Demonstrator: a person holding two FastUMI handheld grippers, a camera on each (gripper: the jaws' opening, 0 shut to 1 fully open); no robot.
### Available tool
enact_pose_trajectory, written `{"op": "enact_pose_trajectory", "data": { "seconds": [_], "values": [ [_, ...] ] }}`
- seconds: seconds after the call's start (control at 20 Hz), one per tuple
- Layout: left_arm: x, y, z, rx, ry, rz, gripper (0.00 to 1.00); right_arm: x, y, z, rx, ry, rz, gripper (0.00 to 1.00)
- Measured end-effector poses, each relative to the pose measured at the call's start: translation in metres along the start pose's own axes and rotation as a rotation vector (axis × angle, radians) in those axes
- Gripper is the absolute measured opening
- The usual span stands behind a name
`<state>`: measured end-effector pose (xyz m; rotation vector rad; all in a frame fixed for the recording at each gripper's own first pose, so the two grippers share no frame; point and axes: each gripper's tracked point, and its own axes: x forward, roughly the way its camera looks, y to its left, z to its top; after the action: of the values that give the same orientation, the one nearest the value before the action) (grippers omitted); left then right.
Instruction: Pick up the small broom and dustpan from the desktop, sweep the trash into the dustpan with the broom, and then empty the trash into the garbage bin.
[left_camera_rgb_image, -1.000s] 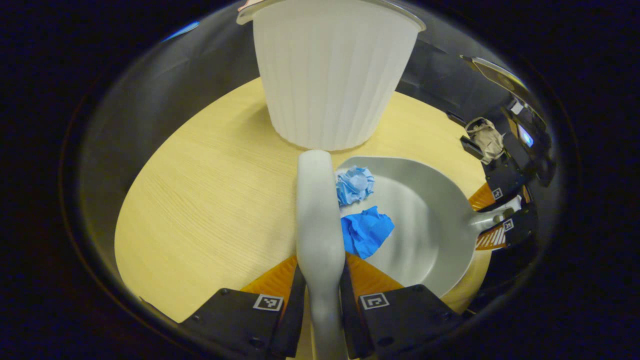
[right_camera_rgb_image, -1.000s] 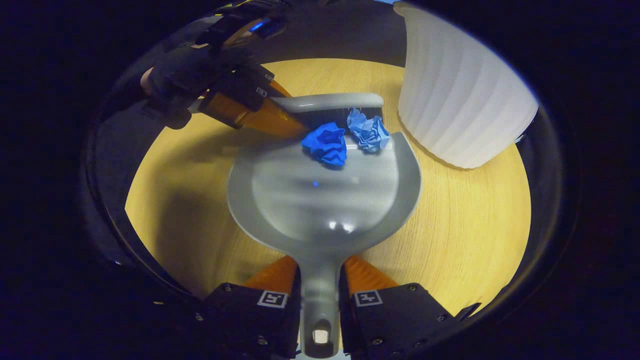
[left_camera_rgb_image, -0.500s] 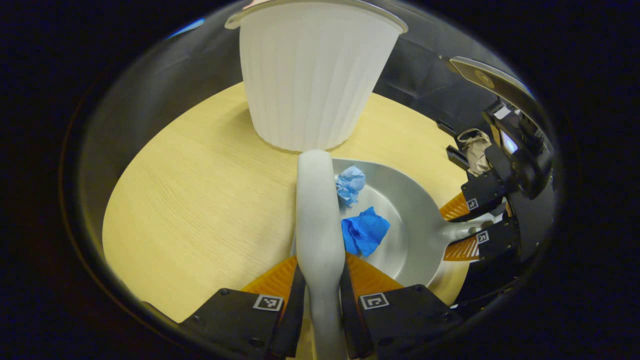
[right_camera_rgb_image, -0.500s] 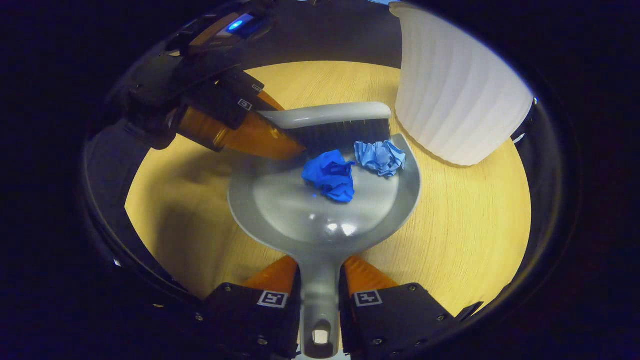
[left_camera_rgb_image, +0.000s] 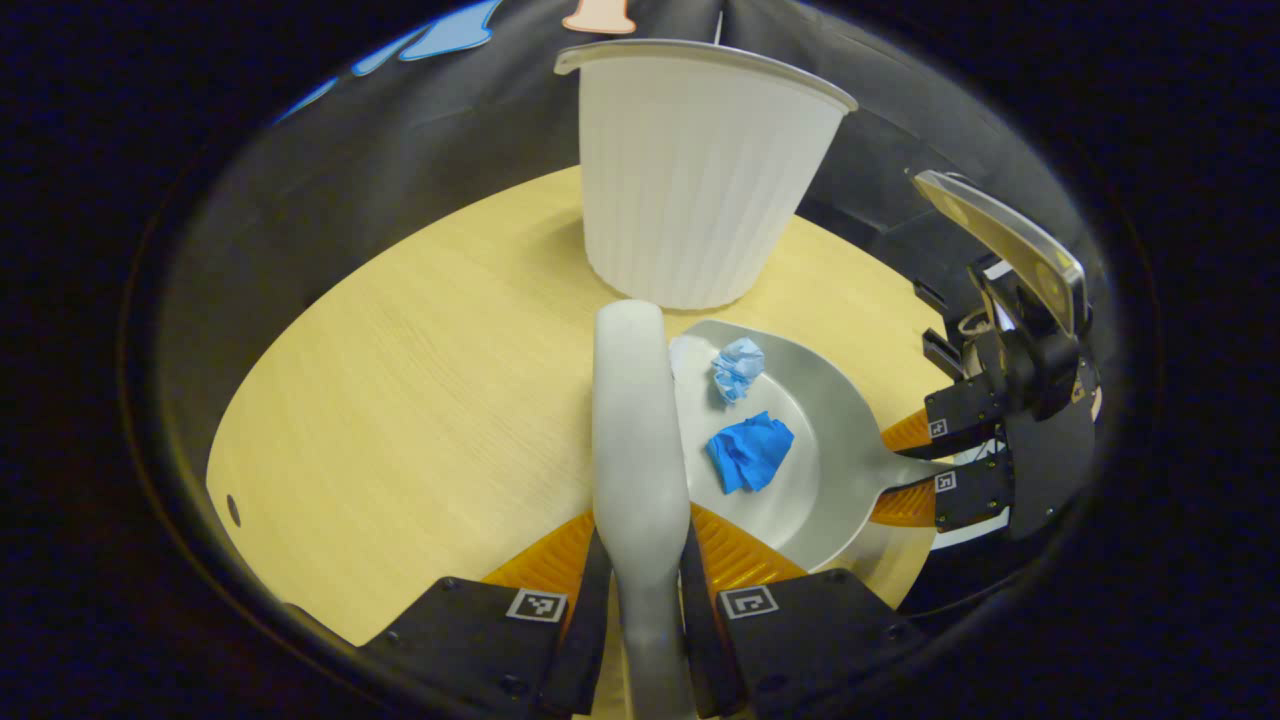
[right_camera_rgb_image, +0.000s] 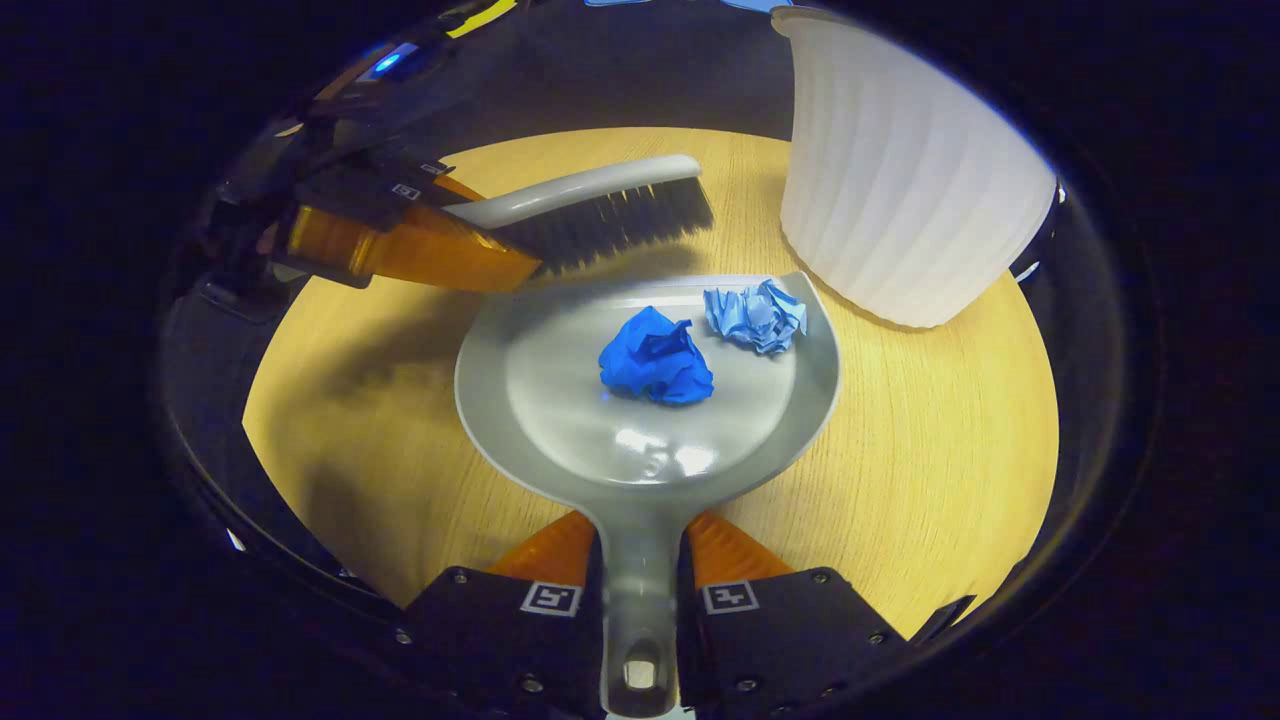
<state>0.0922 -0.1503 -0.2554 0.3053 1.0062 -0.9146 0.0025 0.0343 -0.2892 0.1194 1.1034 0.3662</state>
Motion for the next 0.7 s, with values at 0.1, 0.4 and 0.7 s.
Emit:
{"op": "enact_pose_trajectory", "data": {
  "seconds": [0.1, 0.4, 0.7],
  "values": [
    [-0.015, 0.015, -0.011, -0.042, -0.019, 0.04, 0.41, -0.005, 0.001, 0.003, 0.0, -0.004, -0.005, 0.3],
    [-0.055, 0.067, -0.061, -0.18, -0.072, 0.179, 0.39, -0.023, 0.016, 0.018, -0.024, -0.02, -0.008, 0.3],
    [-0.116, 0.112, -0.126, -0.293, -0.106, 0.275, 0.43, -0.021, 0.006, 0.011, -0.084, -0.058, 0.012, 0.29]
  ]
}}
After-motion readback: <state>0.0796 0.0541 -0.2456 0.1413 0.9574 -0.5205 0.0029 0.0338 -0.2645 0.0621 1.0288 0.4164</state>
